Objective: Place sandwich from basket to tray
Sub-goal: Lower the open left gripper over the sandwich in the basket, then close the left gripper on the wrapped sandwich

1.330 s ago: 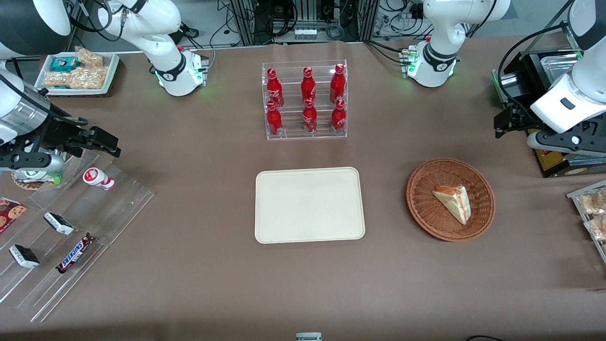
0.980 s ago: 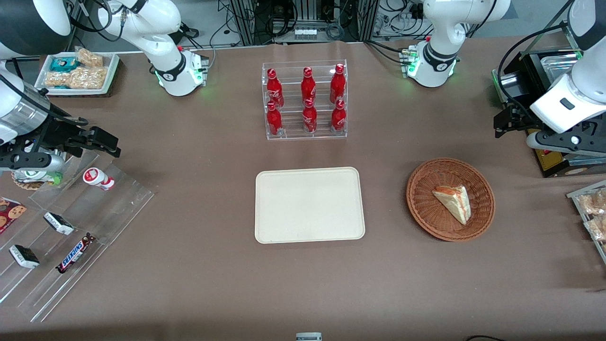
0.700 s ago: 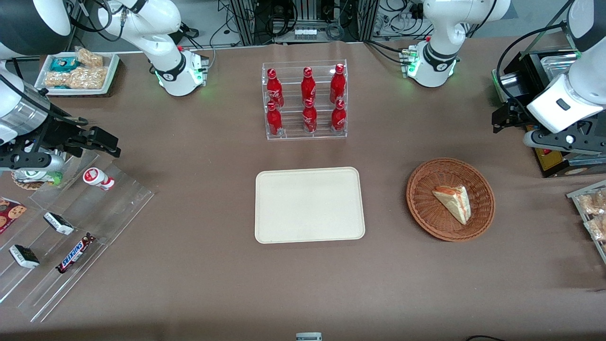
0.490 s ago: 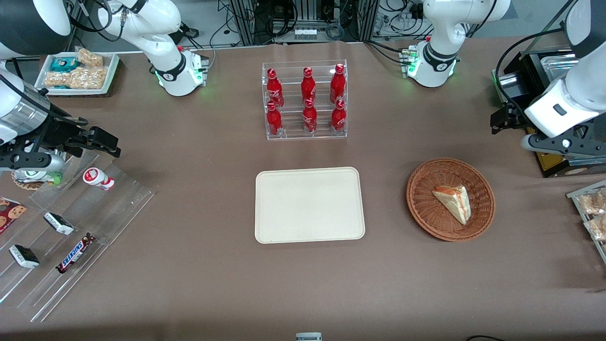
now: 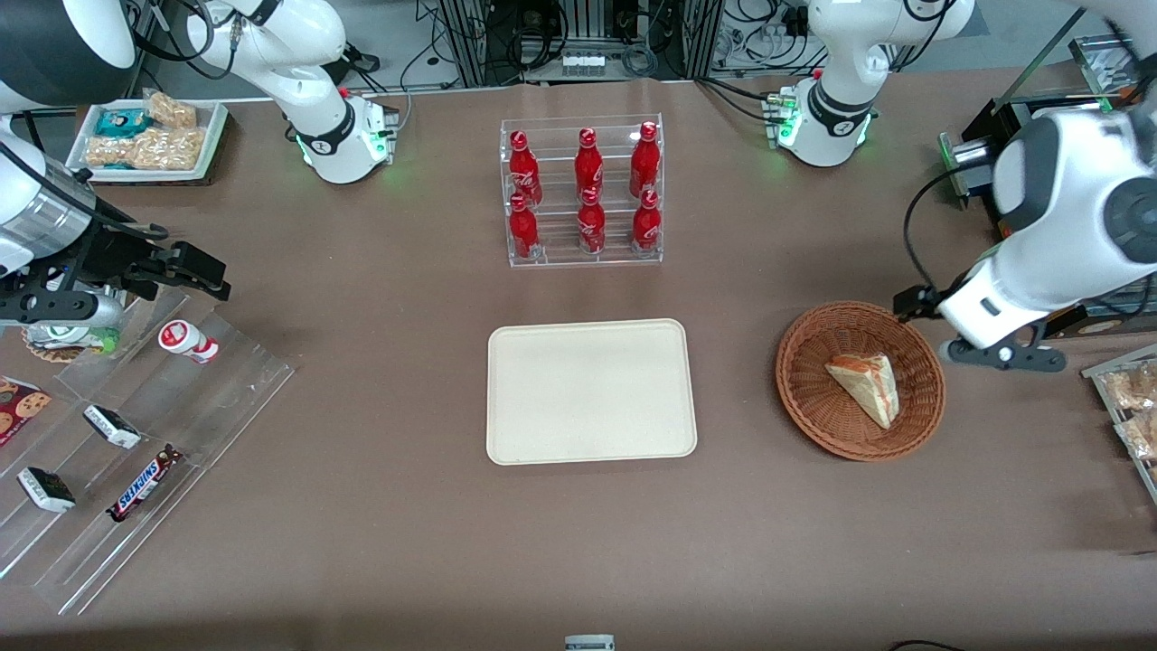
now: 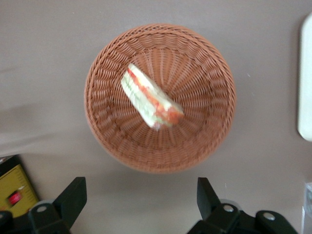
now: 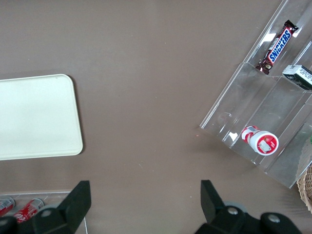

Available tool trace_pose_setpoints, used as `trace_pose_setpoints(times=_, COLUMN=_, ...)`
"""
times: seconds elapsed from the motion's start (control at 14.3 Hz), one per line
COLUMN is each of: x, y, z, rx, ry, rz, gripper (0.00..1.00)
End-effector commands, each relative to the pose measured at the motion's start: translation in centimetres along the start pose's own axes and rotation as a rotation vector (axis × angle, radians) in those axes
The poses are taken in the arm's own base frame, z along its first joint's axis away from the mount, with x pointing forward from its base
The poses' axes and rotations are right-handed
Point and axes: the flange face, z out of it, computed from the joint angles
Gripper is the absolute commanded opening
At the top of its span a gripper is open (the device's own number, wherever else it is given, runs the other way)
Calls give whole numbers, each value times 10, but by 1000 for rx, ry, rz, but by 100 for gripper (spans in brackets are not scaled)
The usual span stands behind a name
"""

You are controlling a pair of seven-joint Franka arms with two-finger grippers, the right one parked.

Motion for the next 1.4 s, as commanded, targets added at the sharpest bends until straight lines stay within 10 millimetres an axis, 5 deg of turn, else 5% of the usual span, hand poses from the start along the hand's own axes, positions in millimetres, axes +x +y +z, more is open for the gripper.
trace_pose_setpoints(times=0.0, x=-9, y=1, z=40, rx=7, ry=51, rz=-88, gripper=100)
trace_pose_setpoints(times=0.28, x=-18, y=7, z=92, rx=-26, ry=148, rz=-408, gripper=100)
trace_pose_setpoints(times=0.56, x=-2, y=9, z=126, rx=-85, ry=185, rz=-858, gripper=100)
trace_pose_setpoints(times=0.91, x=12, y=9, z=162, rx=-92, ry=177, rz=-916, gripper=99)
trace_pose_setpoints(times=0.98, x=15, y=7, z=168, rx=-90, ry=171, rz=-919, gripper=85)
trace_pose_setpoints(times=1.19, x=13, y=9, z=170, rx=-81, ry=156, rz=-912, gripper=17)
trace_pose_setpoints(times=1.33, x=17, y=11, z=154, rx=-51, ry=129, rz=-894, gripper=8)
